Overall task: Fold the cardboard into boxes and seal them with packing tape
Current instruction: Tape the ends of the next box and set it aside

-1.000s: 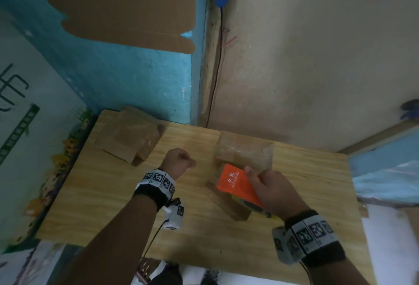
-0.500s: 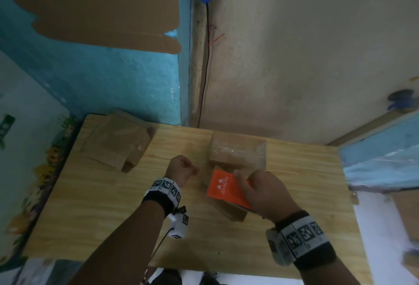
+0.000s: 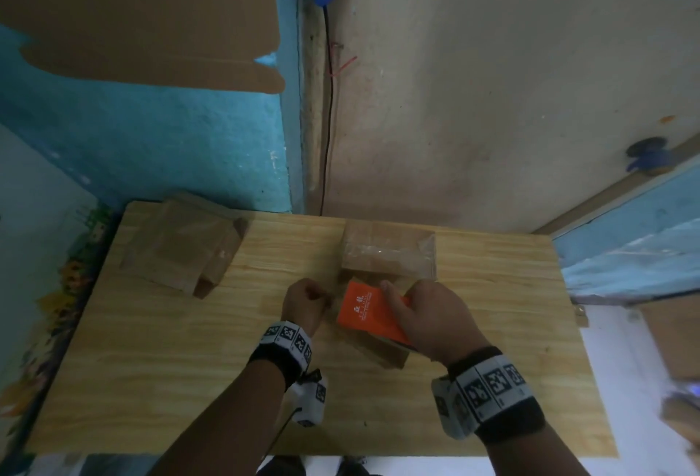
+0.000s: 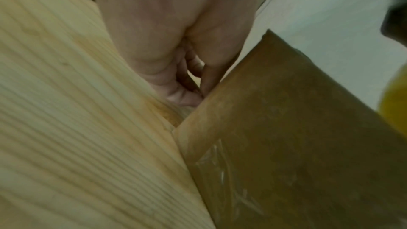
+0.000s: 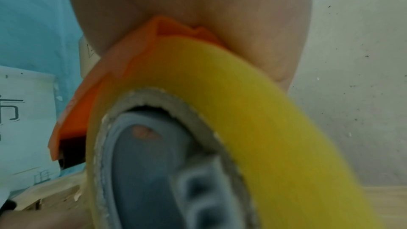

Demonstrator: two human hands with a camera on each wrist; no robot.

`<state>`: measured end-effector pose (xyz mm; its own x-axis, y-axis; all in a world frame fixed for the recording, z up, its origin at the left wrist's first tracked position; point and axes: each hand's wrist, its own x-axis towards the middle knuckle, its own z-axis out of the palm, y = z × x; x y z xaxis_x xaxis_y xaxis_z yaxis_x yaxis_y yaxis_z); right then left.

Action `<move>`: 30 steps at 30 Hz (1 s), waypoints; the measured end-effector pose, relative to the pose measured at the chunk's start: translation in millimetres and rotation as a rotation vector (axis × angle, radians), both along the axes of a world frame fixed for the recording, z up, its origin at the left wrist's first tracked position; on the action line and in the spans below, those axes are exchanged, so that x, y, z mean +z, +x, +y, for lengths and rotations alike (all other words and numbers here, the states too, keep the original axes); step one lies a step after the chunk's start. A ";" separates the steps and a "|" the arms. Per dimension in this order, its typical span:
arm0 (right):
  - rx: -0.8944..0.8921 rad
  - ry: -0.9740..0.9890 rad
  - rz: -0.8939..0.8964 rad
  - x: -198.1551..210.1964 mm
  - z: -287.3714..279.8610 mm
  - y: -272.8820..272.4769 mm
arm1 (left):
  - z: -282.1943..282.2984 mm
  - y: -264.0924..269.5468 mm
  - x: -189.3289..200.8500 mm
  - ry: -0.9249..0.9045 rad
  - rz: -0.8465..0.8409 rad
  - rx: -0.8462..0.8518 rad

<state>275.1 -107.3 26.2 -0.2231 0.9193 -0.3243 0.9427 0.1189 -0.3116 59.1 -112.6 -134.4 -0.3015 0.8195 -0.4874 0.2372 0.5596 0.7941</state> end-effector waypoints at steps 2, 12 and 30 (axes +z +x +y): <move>0.018 -0.006 -0.020 0.8 -0.4 1.4 | 5.7 -8.6 3.2 0.013 -0.077 0.108; -0.127 -0.045 0.145 -5.6 -4.4 16.0 | 28.7 -62.7 36.7 -0.121 -1.017 0.421; -0.174 -0.082 0.275 0.7 -6.8 21.4 | 23.4 -55.9 26.0 -0.100 -0.676 0.170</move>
<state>296.5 -114.1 26.9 -0.1549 0.9245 -0.3482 0.8261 -0.0721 -0.5589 3.3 -89.2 -108.4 -0.0256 0.7294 -0.6836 -0.3873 0.6232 0.6794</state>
